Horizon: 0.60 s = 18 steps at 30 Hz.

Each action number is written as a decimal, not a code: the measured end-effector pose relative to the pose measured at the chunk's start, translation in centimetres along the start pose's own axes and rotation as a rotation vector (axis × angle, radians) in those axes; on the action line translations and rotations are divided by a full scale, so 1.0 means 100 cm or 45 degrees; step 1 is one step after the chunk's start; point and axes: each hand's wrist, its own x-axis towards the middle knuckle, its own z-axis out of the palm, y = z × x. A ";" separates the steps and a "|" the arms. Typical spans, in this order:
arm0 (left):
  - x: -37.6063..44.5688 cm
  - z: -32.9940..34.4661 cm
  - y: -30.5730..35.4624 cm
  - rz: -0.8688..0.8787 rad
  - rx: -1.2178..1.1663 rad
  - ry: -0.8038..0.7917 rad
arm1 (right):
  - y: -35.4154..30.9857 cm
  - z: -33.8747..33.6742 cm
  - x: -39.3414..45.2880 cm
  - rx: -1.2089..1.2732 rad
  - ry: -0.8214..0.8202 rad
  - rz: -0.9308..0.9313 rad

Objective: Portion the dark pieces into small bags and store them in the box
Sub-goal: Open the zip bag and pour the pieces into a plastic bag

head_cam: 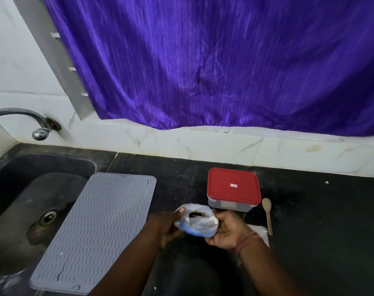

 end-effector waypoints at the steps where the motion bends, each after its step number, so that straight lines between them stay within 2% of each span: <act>1: -0.002 0.000 -0.001 -0.082 -0.095 -0.030 | 0.004 0.000 0.001 0.030 -0.007 0.001; 3: 0.000 -0.001 -0.003 -0.261 -0.292 -0.097 | 0.011 0.001 0.005 0.105 -0.020 -0.049; 5: 0.005 -0.005 -0.002 -0.345 -0.432 -0.146 | 0.016 0.002 0.010 0.147 0.016 -0.156; 8: 0.008 -0.005 0.002 -0.399 -0.590 -0.162 | 0.020 0.004 0.016 0.174 0.051 -0.275; 10: 0.005 -0.001 0.003 -0.342 -0.617 -0.159 | 0.023 0.005 0.017 0.143 0.030 -0.301; 12: 0.007 0.000 0.004 -0.195 -0.490 -0.165 | 0.024 0.009 0.013 -0.178 0.122 -0.399; 15: 0.004 0.003 0.011 0.044 -0.308 -0.222 | 0.020 0.012 0.004 -1.032 0.478 -0.710; 18: 0.000 0.009 0.011 0.258 0.067 -0.445 | 0.015 0.013 0.002 -1.406 0.551 -0.955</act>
